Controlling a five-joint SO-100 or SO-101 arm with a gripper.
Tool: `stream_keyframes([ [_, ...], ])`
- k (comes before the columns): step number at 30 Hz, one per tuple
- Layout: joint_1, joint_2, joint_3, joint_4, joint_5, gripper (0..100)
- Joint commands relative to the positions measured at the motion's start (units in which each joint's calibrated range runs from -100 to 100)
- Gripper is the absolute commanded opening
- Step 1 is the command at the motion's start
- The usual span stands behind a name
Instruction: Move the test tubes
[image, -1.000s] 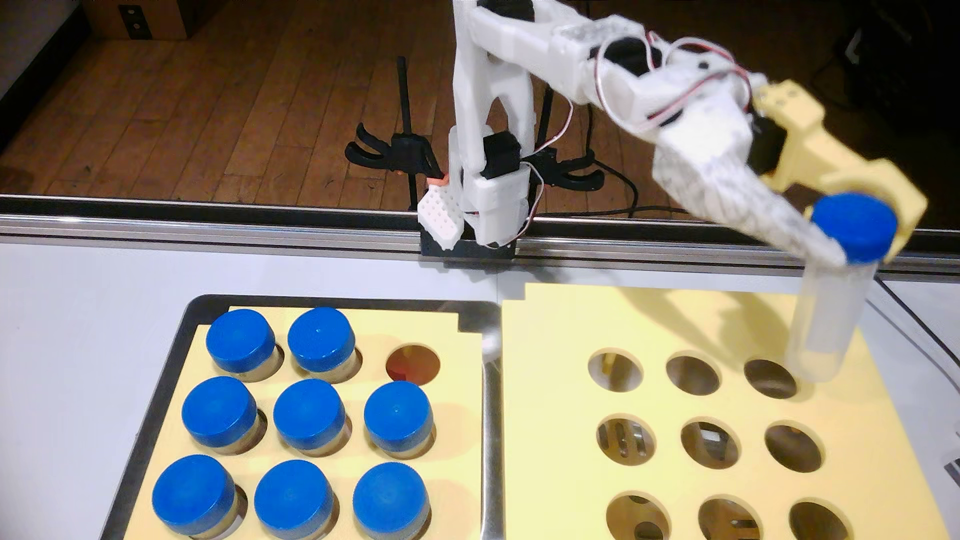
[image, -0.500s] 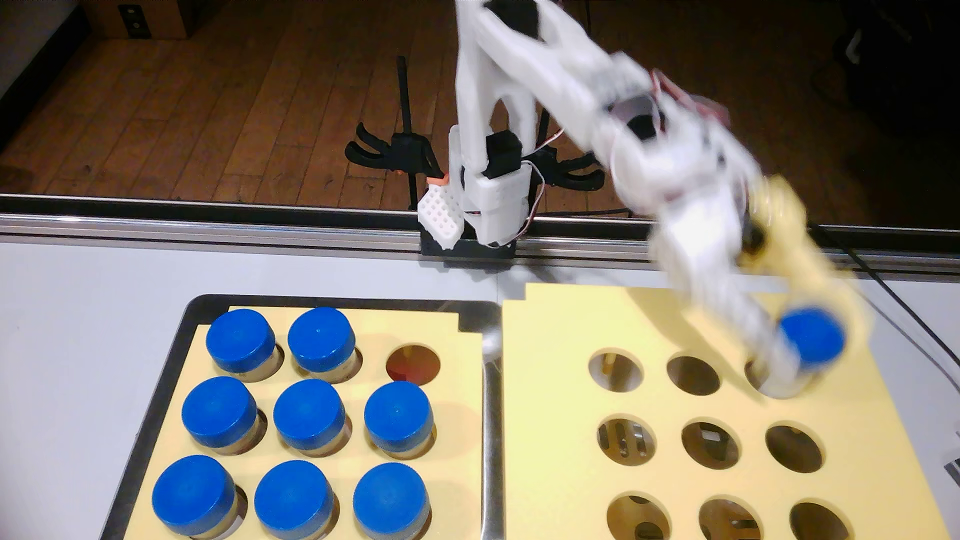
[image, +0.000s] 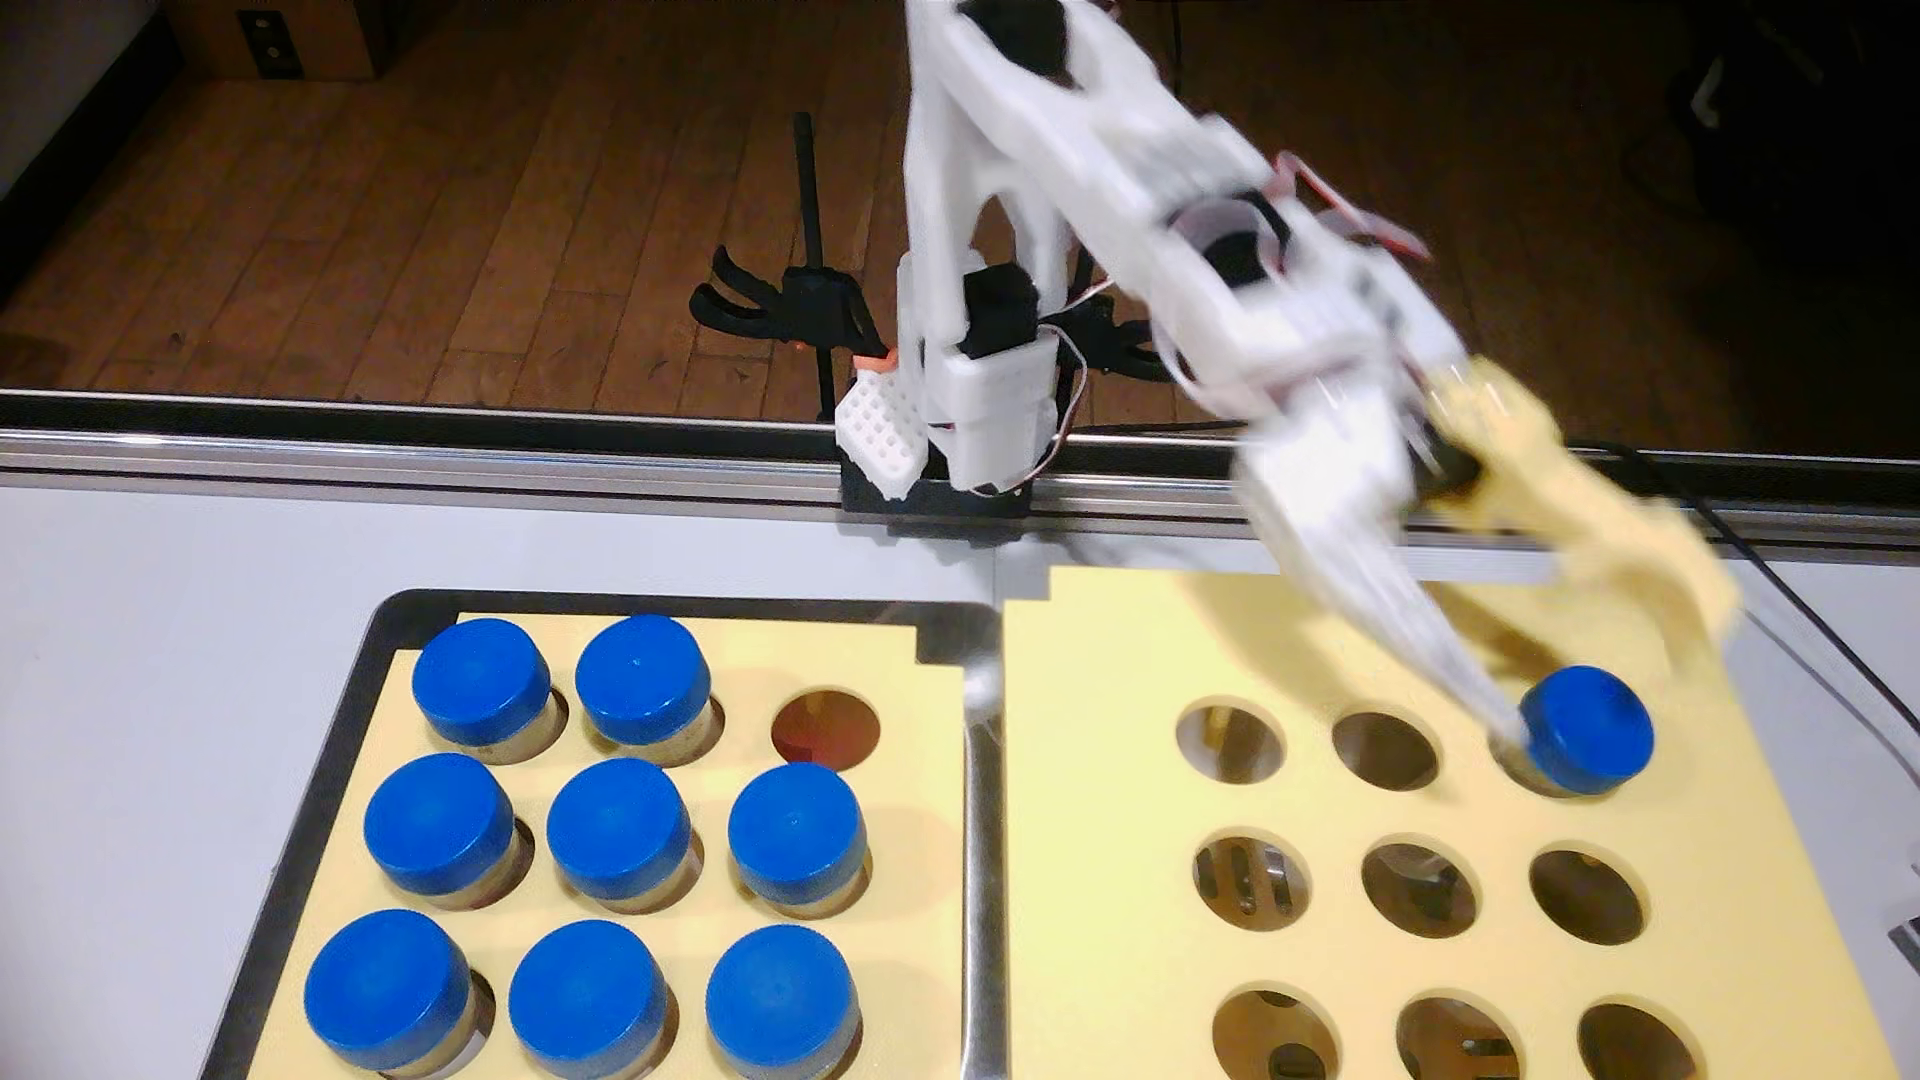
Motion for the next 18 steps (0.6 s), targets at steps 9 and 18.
stream_keyframes([
  [9,29.24,-21.49,6.83,-0.50,2.75,31],
  [18,45.02,-46.15,42.87,-0.59,2.70,31],
])
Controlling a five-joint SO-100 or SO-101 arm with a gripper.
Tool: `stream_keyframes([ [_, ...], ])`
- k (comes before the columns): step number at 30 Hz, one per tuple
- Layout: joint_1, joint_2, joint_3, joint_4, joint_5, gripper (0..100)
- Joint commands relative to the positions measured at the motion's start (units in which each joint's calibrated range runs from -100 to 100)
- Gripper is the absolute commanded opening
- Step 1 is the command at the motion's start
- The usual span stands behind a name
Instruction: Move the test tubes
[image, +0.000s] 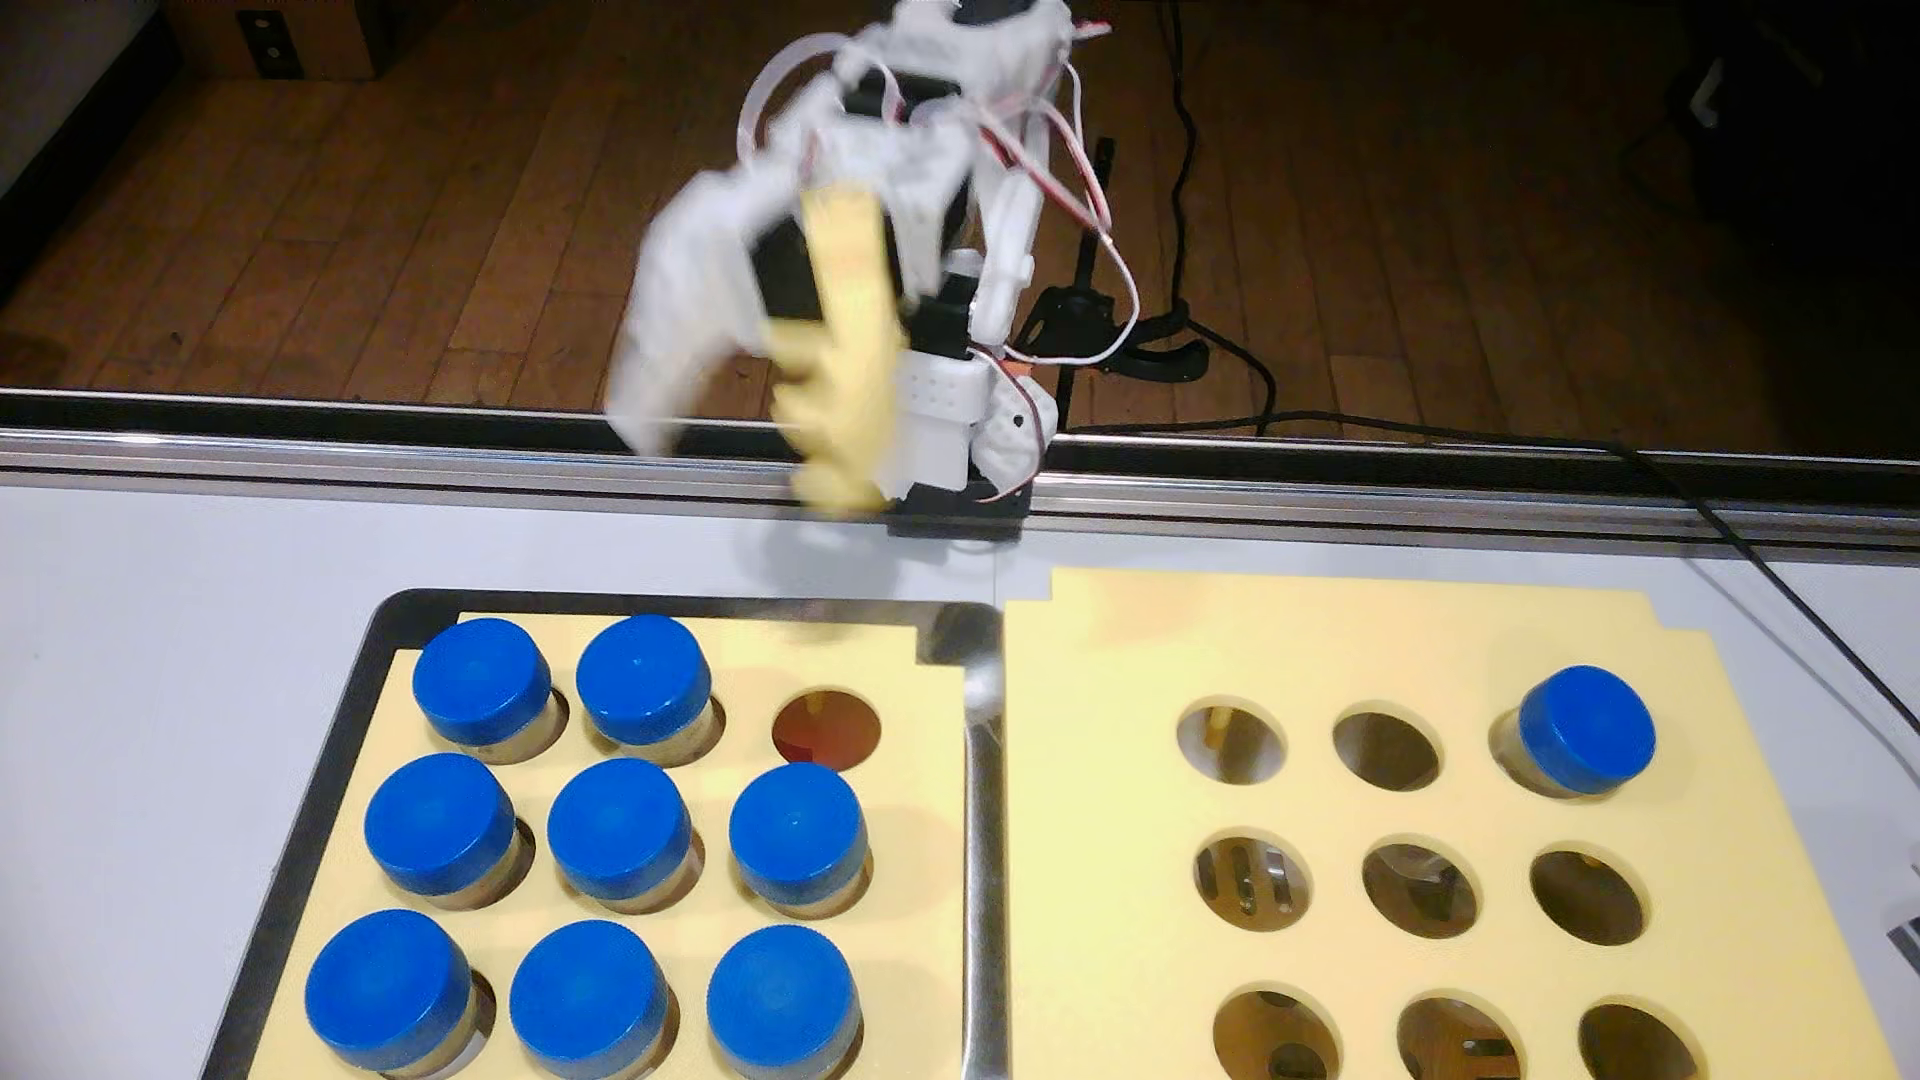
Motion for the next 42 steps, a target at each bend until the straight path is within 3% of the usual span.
stream_keyframes([
  [1,1.87,-6.15,10.15,-0.59,0.15,31],
  [11,2.17,13.91,-2.47,-1.17,1.51,31],
  [24,2.91,25.20,-12.09,-1.27,1.56,30],
  [31,2.91,25.03,-12.37,-1.17,1.56,11],
  [35,2.83,25.03,-15.09,-1.08,1.56,8],
  [42,3.06,24.94,-45.50,-0.69,1.56,8],
])
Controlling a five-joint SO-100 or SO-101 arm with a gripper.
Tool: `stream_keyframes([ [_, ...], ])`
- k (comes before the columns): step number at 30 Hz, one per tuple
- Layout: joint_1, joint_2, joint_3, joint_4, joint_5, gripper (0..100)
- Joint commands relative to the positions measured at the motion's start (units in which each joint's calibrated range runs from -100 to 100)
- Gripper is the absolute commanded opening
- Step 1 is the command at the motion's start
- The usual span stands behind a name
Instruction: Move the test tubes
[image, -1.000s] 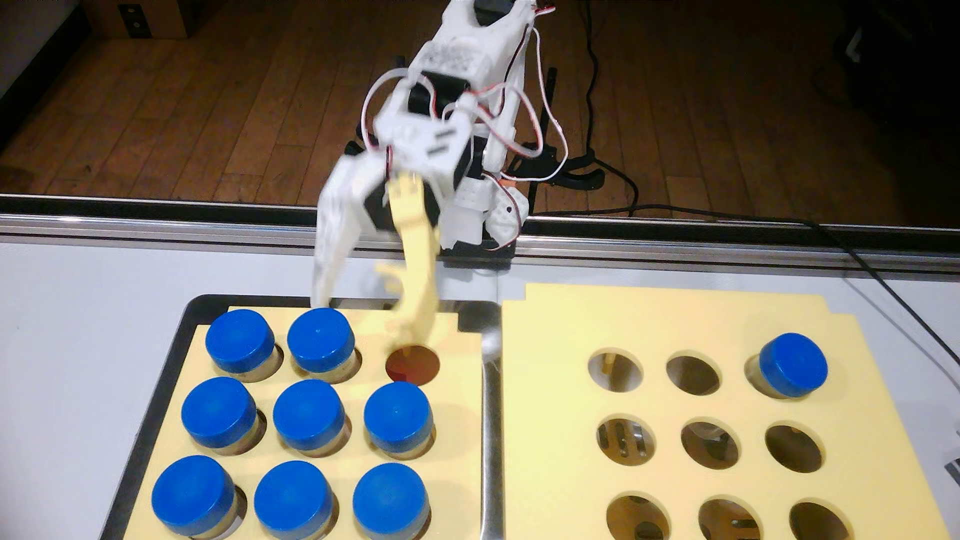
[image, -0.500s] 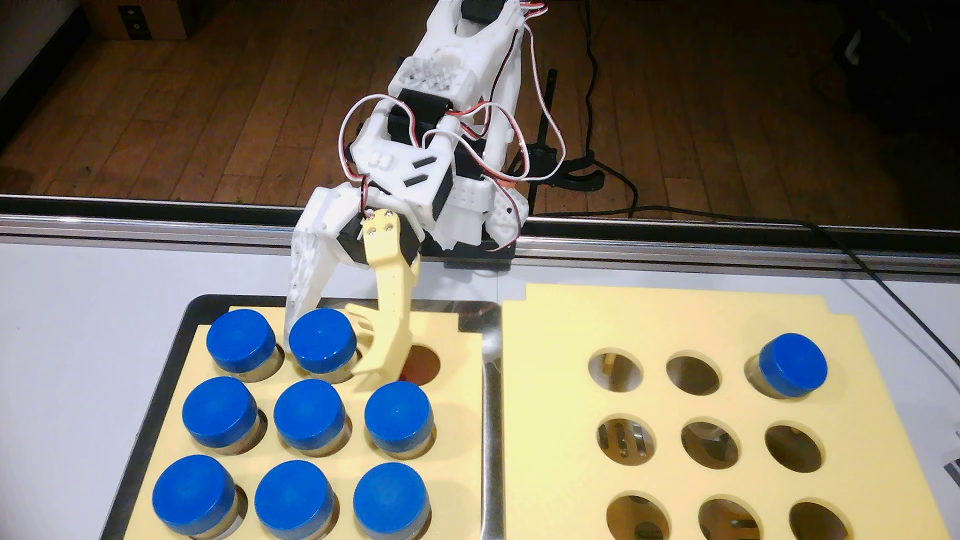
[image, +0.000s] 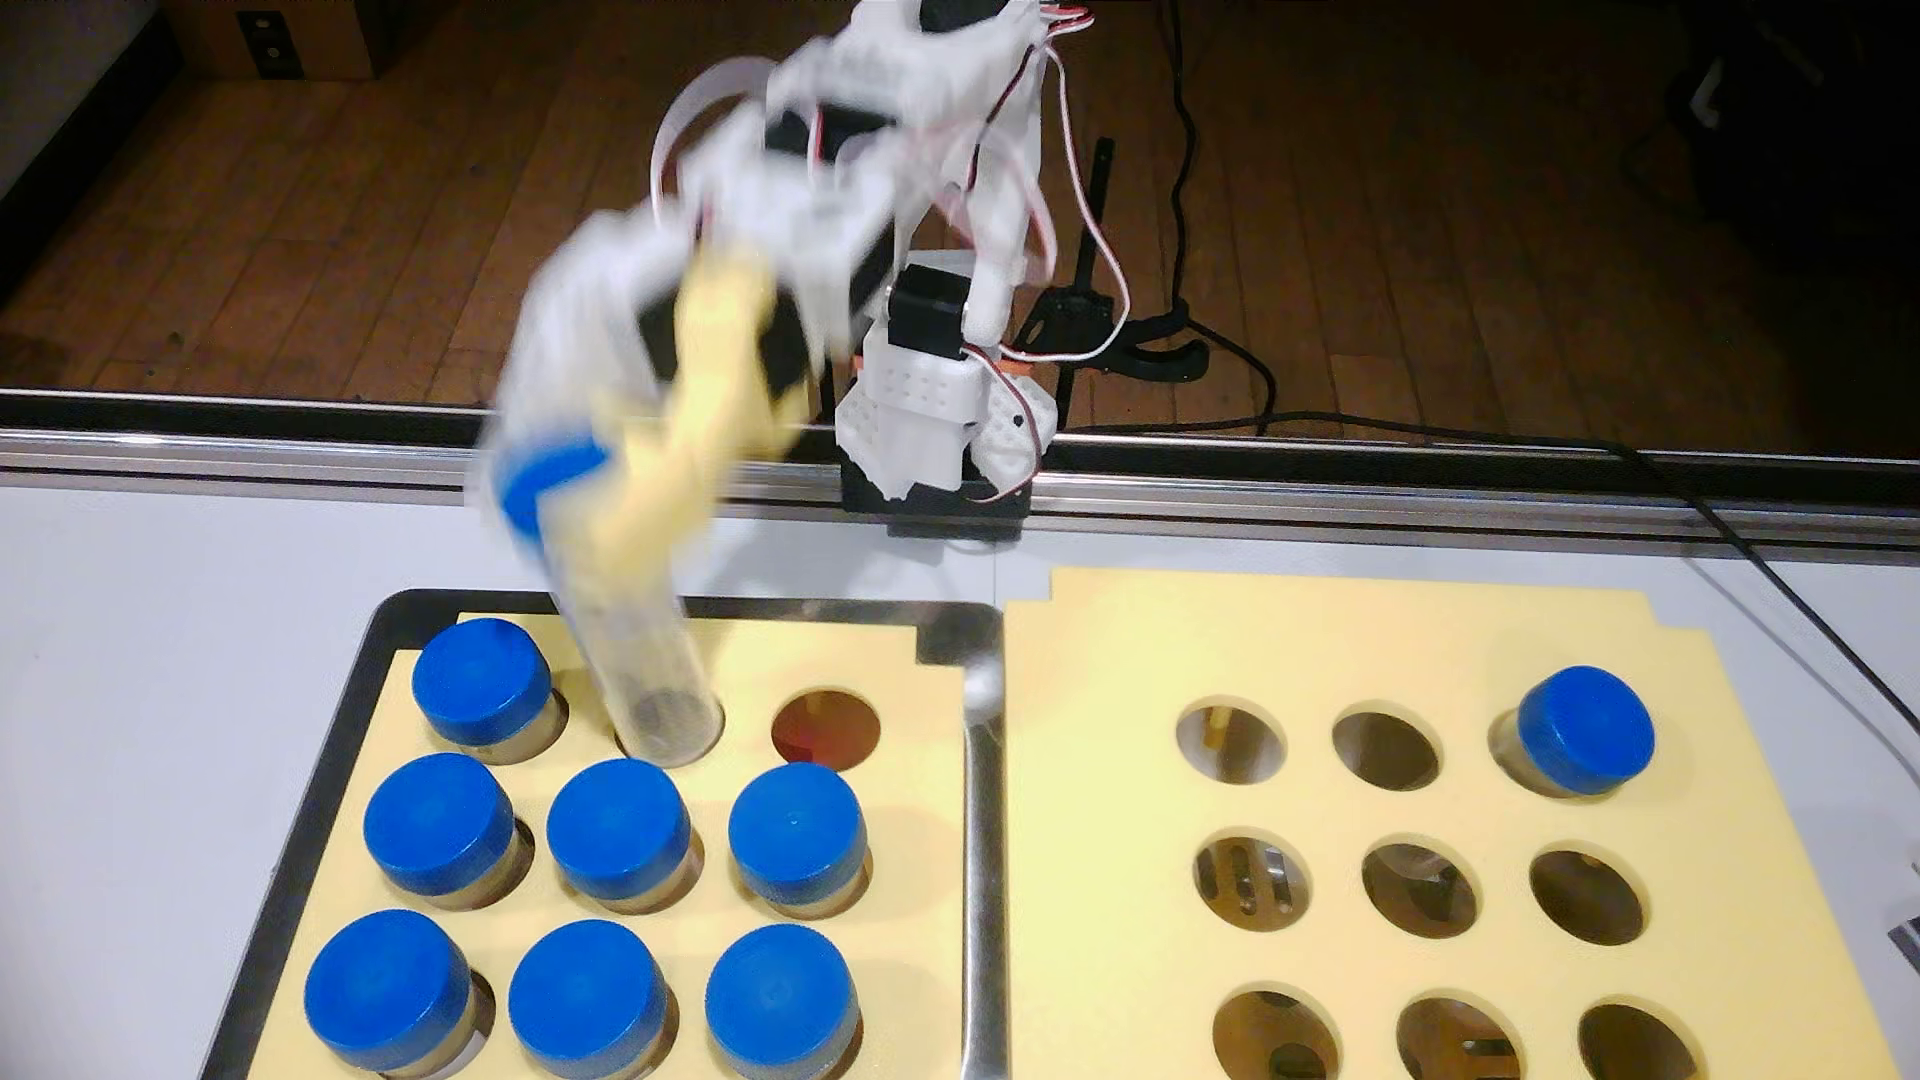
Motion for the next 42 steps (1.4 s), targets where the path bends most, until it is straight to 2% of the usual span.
stream_keyframes([
  [1,0.00,-0.74,-21.23,-0.59,0.28,8],
  [4,-1.56,-2.39,-31.58,-0.59,-0.03,8],
  [8,-10.16,-3.17,-32.48,-0.50,-0.08,8],
  [9,-15.94,-3.08,-30.03,-0.50,-0.08,8],
  [14,-30.16,-3.61,-14.87,-0.59,-0.14,8],
  [19,-37.35,-3.69,-7.61,-0.50,-0.14,8],
  [29,-38.91,-2.74,-3.80,-0.88,0.23,8],
  [37,-40.91,6.90,-5.61,-1.08,0.28,8],
  [42,-43.35,7.16,4.47,-0.40,-0.19,8],
])
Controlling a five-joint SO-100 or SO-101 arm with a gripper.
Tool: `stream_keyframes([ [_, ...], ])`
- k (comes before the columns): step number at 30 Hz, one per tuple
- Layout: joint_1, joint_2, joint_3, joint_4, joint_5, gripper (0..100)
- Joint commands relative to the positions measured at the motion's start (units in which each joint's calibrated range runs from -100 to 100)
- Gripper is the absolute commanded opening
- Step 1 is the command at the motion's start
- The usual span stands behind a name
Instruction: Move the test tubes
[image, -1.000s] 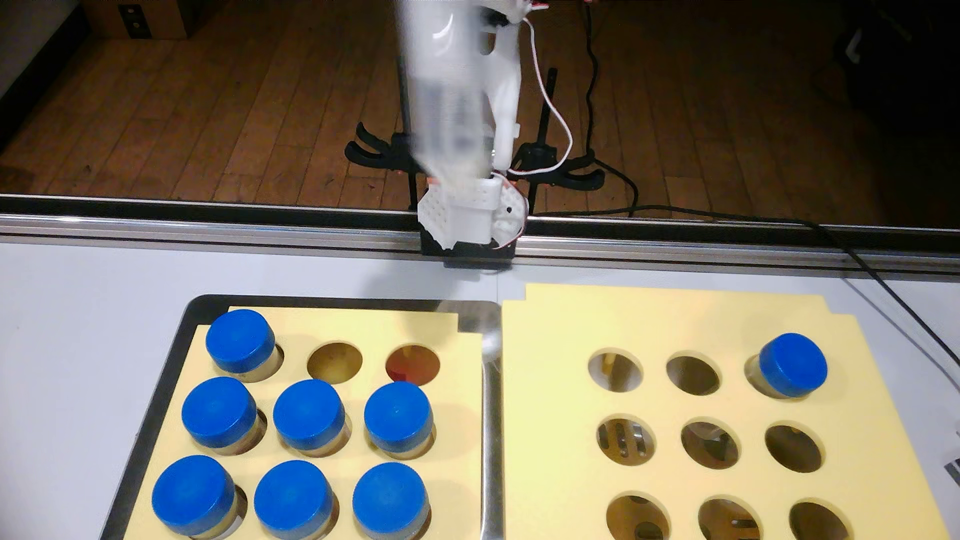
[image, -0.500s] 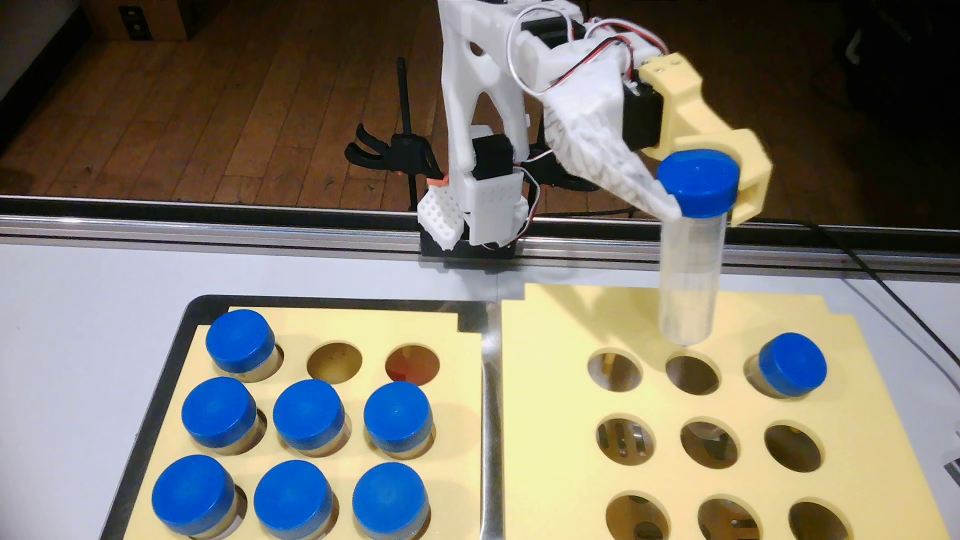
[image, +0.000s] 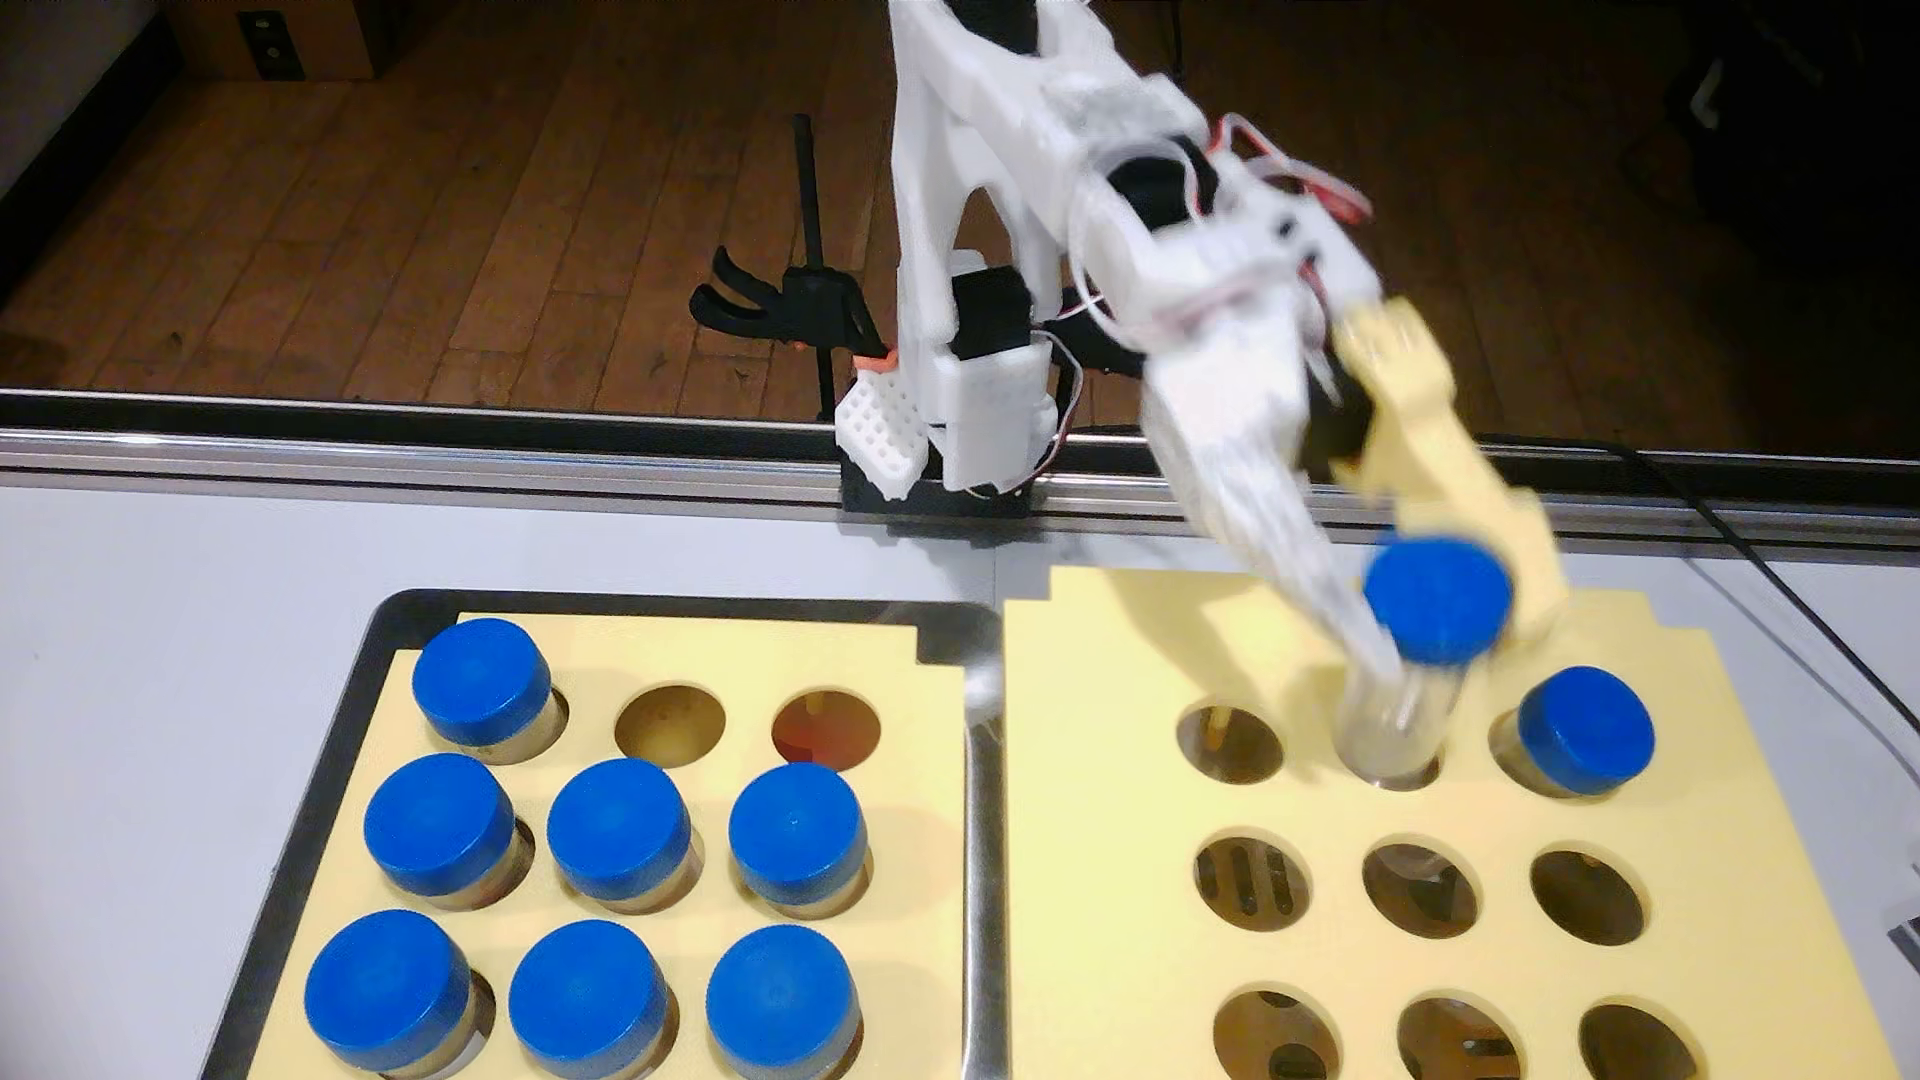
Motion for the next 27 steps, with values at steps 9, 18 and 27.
stream_keyframes([
  [9,-6.32,-5.85,17.38,-0.40,-7.98,24],
  [18,8.35,-6.20,-0.14,-0.59,-2.17,33],
  [27,47.92,-32.25,13.02,-0.40,0.76,33],
])
